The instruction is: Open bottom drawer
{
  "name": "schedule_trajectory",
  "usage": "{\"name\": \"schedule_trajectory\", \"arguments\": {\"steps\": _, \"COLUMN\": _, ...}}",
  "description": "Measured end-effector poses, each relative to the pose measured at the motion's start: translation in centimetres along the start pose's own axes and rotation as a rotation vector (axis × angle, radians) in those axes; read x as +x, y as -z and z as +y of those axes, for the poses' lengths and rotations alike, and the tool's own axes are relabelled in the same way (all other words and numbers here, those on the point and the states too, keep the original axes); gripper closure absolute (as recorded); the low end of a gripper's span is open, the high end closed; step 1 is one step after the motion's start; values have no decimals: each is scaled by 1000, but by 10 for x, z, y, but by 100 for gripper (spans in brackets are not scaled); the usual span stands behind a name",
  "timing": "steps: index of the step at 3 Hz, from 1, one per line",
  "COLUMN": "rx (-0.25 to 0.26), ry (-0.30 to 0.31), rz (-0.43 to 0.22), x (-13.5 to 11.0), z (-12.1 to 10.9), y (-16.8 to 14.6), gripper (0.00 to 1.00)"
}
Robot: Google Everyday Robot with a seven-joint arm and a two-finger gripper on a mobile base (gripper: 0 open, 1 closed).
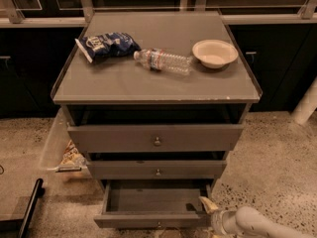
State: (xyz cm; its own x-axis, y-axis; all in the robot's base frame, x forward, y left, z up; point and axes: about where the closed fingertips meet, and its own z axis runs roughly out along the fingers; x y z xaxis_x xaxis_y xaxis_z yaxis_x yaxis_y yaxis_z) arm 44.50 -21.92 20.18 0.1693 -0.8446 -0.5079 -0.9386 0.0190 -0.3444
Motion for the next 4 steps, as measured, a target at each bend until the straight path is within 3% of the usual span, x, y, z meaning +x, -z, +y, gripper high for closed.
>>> {"name": "schedule_trajectory", "arguments": {"steps": 2, "rx": 39, "ry": 93, "rz": -59, "x": -30, "z": -8, "y": 64, "gripper": 0}}
{"name": "schedule_trajectory", "arguments": {"steps": 3, "rx": 84, "ry": 130, "rz": -80, "x": -39, "z": -11, "y": 100, "gripper": 0}}
{"name": "schedule_trajectory", "arguments": {"steps": 4, "rx": 88, "ry": 128, "rz": -80, "x": -37, "z": -10, "y": 103, "gripper": 0}}
